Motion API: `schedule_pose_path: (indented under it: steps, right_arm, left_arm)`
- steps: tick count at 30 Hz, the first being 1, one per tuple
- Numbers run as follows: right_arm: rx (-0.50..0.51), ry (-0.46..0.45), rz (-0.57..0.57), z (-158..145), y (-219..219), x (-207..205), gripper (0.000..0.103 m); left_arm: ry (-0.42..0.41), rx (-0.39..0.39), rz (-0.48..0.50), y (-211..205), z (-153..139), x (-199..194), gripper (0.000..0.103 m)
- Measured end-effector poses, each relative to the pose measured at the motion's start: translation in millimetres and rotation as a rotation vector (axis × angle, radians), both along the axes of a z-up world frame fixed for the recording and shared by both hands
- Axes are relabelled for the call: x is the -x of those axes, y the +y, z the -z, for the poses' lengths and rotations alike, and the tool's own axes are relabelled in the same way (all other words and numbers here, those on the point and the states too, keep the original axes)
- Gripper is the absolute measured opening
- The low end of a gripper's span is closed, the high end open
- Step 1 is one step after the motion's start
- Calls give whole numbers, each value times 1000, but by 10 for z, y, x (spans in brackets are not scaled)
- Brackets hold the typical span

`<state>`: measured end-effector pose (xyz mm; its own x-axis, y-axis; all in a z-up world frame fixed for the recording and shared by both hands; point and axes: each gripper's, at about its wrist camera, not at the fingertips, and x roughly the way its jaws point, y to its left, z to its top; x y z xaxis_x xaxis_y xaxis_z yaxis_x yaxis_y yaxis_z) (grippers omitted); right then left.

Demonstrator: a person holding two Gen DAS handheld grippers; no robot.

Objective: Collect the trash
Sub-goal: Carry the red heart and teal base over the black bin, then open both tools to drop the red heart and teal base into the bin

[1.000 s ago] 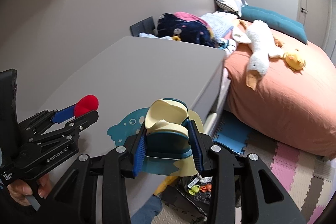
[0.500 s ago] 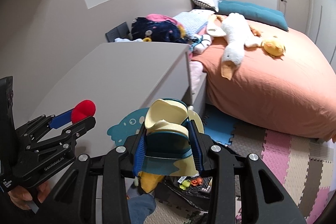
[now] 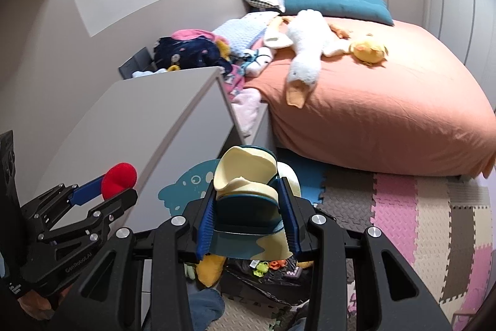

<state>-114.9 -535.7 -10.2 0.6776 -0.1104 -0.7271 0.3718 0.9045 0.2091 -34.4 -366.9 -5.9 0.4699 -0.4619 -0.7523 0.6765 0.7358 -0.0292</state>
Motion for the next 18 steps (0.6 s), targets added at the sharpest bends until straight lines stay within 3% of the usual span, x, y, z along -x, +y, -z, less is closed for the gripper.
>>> schedule_pose_path:
  steps: [9, 18]
  right_arm:
    - [-9, 26, 62, 100, -298, 85, 40]
    - [-4, 61, 70, 207, -353, -72, 40]
  left_arm:
    - [33, -11, 74, -315, 120, 42, 47]
    - [73, -24, 88, -363, 273, -19, 48]
